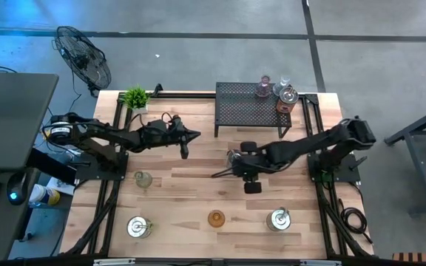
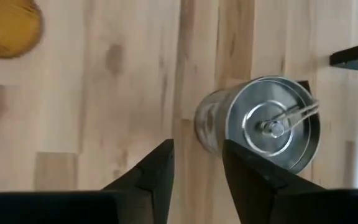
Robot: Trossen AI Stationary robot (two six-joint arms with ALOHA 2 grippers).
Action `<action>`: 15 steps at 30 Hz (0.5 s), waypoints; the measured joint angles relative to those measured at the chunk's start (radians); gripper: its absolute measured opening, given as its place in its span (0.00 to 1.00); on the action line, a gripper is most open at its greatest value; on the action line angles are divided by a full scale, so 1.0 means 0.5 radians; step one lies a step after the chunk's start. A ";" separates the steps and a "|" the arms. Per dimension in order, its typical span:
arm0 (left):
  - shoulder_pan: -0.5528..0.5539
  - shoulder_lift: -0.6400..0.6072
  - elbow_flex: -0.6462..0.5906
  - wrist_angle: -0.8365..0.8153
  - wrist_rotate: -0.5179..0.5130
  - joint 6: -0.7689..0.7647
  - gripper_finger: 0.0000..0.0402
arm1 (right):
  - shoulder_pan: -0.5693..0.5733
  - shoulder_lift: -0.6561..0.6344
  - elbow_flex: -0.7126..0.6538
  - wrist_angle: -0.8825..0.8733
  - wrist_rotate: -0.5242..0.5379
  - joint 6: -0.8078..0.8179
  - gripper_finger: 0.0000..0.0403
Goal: Pick & Place candle stick holders
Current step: Put the brown scented candle on the shelf aligned with the orange scented candle
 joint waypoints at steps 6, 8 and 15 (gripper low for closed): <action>-0.006 0.000 0.000 -0.013 0.005 0.018 0.01 | -0.081 0.070 0.001 -0.011 0.024 -0.064 0.26; -0.006 0.000 0.001 -0.014 0.005 0.019 0.01 | -0.108 0.070 -0.013 -0.010 0.009 -0.083 0.22; -0.006 0.000 0.000 -0.025 0.005 0.022 0.01 | -0.148 0.091 -0.073 0.057 -0.061 -0.214 0.16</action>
